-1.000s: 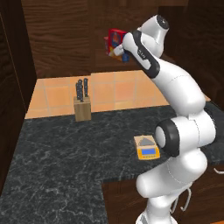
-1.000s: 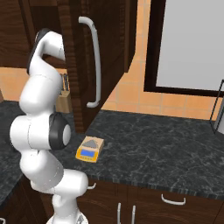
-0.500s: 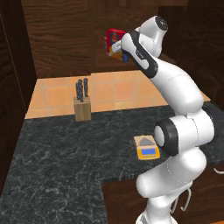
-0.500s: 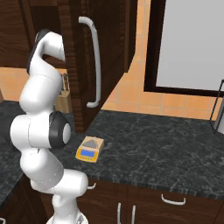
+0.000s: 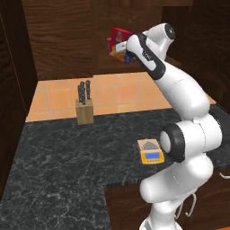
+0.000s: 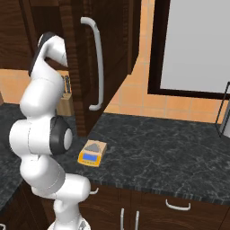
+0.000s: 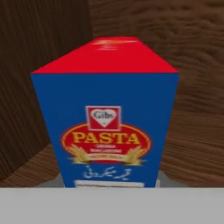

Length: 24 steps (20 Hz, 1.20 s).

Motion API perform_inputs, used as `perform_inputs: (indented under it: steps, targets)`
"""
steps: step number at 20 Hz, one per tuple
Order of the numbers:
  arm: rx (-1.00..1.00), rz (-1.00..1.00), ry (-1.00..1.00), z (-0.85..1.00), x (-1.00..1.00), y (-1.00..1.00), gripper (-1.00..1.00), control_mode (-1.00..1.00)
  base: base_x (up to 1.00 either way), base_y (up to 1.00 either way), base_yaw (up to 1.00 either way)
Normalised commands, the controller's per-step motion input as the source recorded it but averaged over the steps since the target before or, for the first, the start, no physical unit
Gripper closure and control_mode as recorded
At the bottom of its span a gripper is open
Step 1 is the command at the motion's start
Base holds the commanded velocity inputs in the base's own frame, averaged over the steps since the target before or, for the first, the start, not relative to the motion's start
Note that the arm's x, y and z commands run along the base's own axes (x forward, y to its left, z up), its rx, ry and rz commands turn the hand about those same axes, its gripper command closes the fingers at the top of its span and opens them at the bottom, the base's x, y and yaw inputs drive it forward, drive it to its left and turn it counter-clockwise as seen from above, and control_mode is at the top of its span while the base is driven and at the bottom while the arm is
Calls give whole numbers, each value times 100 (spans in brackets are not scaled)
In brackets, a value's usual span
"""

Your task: Pick the boxed food and place it on the digital scale for weighing, and close the cabinet.

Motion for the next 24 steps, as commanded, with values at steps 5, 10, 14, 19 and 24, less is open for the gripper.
perform_inputs:
  steps: [5, 10, 14, 19, 24]
  targets:
    - [3, -1, -2, 13, -88, 0, 100, -100, 0, 0, 0]
    - [0, -8, 0, 60, -94, 0, 100, -100, 0, 0, 0]
    - [0, -17, 0, 27, -100, 0, 100, -100, 0, 0, 0]
    - [0, -19, 7, 1, -100, -3, 100, -100, 0, 0, 0]
    - [0, -11, 15, -1, -100, -6, 100, -100, 0, 0, 0]
